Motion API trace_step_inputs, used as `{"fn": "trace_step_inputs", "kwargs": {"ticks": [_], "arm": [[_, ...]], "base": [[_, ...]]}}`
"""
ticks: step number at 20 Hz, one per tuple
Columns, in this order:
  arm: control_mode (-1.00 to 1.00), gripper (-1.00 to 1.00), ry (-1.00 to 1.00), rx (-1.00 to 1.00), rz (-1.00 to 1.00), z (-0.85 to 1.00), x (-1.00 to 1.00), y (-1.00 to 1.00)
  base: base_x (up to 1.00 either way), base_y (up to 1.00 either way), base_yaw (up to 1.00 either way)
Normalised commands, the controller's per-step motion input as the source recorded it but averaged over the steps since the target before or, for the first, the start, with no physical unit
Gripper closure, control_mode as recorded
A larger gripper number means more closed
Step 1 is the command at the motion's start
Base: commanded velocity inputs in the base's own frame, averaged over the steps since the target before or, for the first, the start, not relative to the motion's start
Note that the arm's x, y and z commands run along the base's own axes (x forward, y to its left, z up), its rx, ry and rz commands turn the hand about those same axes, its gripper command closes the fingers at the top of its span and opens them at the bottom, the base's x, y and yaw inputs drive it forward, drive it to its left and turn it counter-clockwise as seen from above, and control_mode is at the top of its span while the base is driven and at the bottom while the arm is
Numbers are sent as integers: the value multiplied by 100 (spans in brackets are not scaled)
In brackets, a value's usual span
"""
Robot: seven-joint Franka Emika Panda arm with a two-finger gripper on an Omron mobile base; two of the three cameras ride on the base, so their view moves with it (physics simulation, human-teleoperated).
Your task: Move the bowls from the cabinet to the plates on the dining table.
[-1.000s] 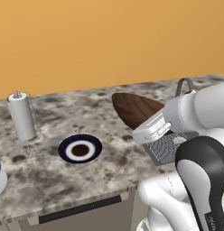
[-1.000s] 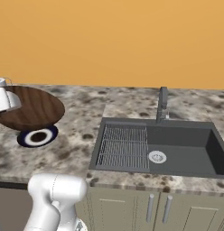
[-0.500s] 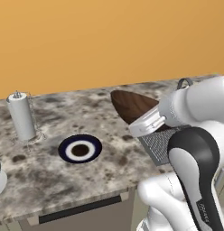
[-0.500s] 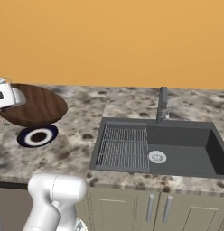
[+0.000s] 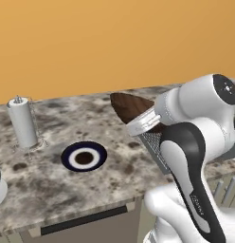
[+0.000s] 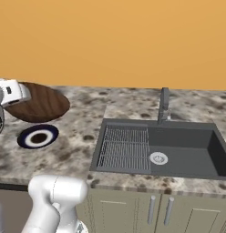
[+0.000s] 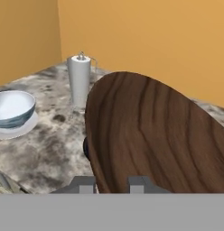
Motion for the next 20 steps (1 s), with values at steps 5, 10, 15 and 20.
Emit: {"fn": "trace_step_inputs", "kwargs": {"ticks": [5,10,15,20], "arm": [[-100,100,0,-13,0,-35,2,49],[-100,100,0,-7,0,-30,17,8],[-100,100,2,8,2,-19,36,0],[-100,100,4,6,4,-49,40,9]], "base": [[0,0,0],[0,0,0],[0,0,0],[0,0,0]]}}
